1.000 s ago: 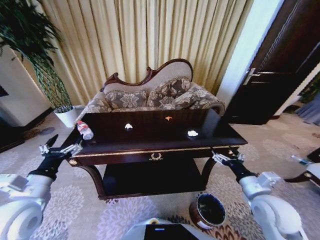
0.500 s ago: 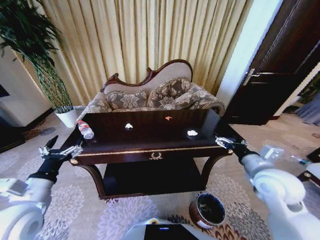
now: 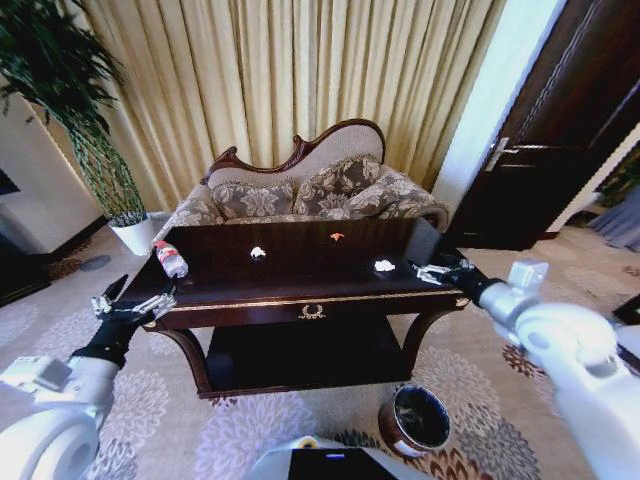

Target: Move to the front of the table and place the trash on the table into the trash bin.

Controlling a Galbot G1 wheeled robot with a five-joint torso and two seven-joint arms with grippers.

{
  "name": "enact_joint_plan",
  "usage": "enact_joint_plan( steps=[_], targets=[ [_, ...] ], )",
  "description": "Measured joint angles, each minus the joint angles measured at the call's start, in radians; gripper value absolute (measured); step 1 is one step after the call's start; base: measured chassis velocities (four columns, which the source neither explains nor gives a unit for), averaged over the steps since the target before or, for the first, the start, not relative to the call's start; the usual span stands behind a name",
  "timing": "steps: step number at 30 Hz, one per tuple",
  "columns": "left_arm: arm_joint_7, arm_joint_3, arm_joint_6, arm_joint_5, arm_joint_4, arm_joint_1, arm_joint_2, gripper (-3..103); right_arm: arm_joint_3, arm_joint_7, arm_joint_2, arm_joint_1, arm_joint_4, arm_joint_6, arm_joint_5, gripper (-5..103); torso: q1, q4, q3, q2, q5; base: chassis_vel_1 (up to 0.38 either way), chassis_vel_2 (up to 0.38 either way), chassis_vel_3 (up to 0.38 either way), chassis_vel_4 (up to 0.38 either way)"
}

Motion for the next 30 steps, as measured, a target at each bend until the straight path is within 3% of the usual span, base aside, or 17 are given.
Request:
enact_joint_plan(
  steps=[5, 10, 13, 30],
  targets=[
    [-0.021, -0.003, 0.002, -0.002, 0.000, 0.026, 0.002, 100, -0.126, 0.073, -0.034, 0.129, -0.064, -0.029, 0.065, 100, 0.000, 0.0000, 0.000, 0.000, -0.0001, 0.000, 0.000, 0.000, 0.000],
    [-0.029, 0.010, 0.005, -0.001, 0.000, 0.041, 0.006, 100, -0.247, 0.188, -0.012, 0.225, -0.091, -0.033, 0.115, 100, 0.000, 0.0003, 0.000, 0.000, -0.0001, 0.000, 0.000, 0.000, 0.000],
    [-0.035, 0.017, 0.013, -0.002, 0.000, 0.042, 0.014, 100, -0.298, 0.216, 0.010, 0.252, -0.087, -0.033, 0.116, 100, 0.000, -0.0001, 0.000, 0.000, -0.0002, 0.000, 0.000, 0.000, 0.000],
    [-0.040, 0.031, 0.017, 0.001, 0.001, 0.055, -0.001, 100, -0.519, 0.264, 0.131, 0.406, -0.167, -0.032, 0.038, 100, 0.000, 0.0003, 0.000, 0.000, -0.0003, 0.000, 0.000, 0.000, 0.000]
  ],
)
